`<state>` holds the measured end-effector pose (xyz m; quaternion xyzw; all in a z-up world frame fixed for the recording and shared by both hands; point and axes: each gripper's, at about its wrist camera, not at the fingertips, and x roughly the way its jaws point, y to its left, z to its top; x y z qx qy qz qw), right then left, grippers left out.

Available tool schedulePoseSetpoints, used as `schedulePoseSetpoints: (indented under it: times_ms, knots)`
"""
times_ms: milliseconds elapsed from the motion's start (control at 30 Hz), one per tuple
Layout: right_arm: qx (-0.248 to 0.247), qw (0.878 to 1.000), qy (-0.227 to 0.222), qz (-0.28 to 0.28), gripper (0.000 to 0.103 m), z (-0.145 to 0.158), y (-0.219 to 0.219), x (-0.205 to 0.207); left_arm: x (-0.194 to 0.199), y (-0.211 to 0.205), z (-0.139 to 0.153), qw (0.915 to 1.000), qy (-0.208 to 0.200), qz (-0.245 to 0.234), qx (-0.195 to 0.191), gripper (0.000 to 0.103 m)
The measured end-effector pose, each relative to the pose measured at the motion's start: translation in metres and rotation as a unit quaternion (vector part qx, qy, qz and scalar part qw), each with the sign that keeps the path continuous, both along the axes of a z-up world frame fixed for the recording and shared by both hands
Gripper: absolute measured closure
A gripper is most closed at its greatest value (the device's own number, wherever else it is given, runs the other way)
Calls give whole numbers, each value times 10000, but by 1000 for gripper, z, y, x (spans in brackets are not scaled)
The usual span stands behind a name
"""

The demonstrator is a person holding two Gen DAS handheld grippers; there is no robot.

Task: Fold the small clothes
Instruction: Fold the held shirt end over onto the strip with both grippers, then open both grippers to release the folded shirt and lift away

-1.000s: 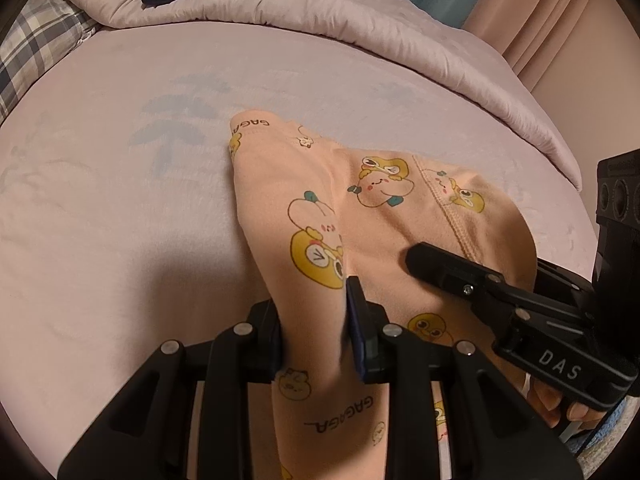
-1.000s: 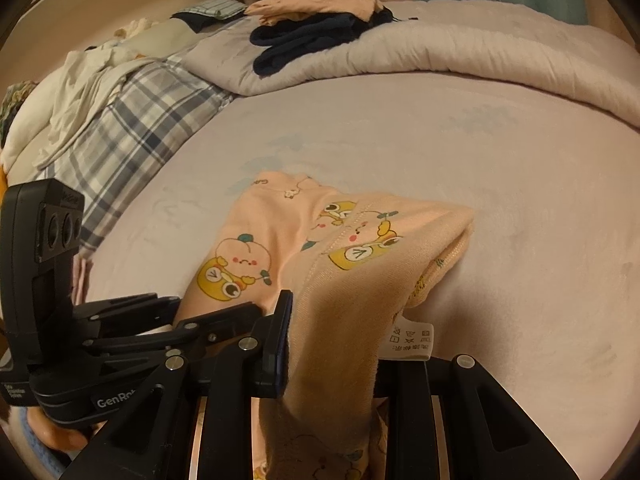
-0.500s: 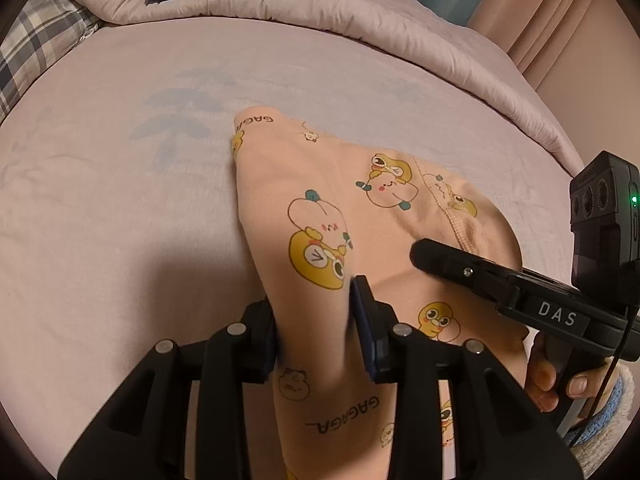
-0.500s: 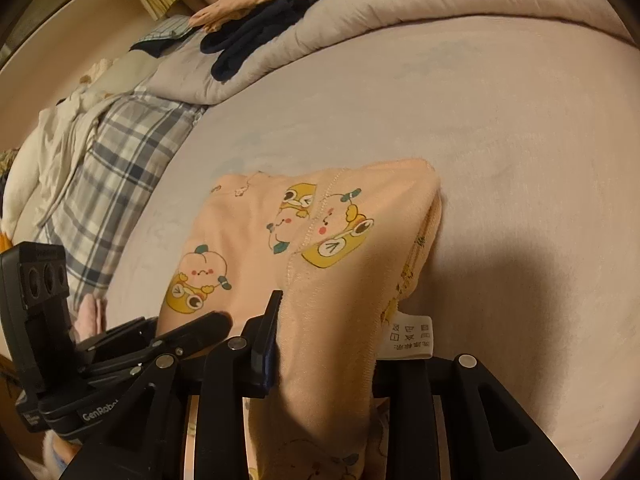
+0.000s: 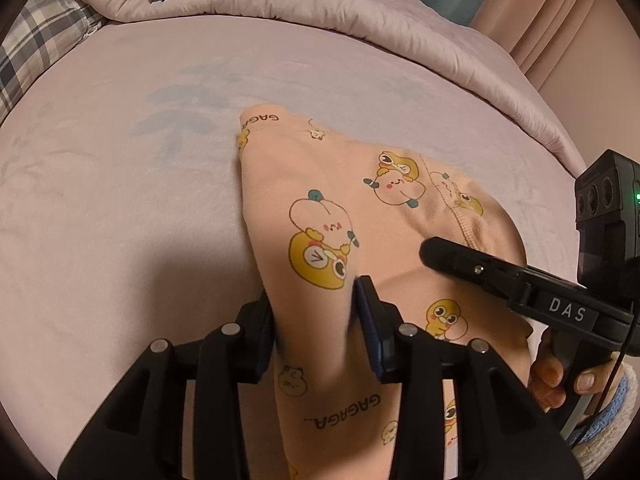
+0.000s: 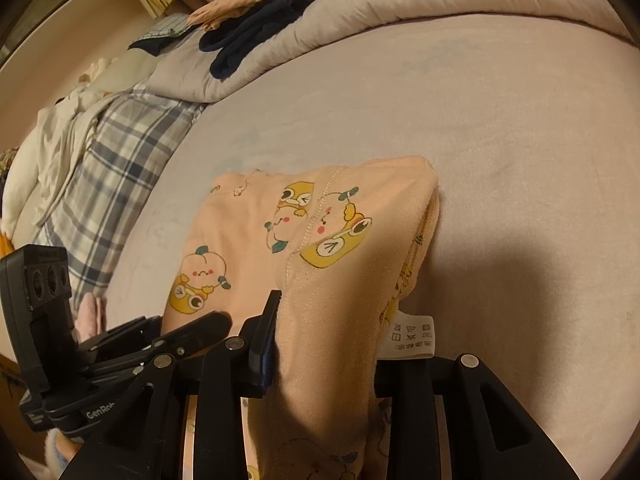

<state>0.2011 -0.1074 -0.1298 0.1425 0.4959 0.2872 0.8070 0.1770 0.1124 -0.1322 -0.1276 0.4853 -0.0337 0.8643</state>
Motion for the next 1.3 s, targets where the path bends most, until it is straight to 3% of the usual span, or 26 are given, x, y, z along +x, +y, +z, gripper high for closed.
schedulePoseSetpoints:
  times_ms: [367, 600, 833, 1300]
  knots:
    - [-220, 9995, -184, 110, 65, 10, -10, -13, -24, 10, 5, 9997, -63, 48, 230, 59]
    - [-571, 9957, -612, 405, 63, 21, -8, -35, -34, 10, 4, 9994, -49, 81, 322, 59]
    - [-857, 9942, -573, 293, 63, 17, -5, -32, -35, 10, 3, 9994, -16, 139, 310, 59]
    - [-800, 9941, -633, 364, 63, 22, -12, -49, -52, 7, 6, 9992, -34, 103, 383, 59]
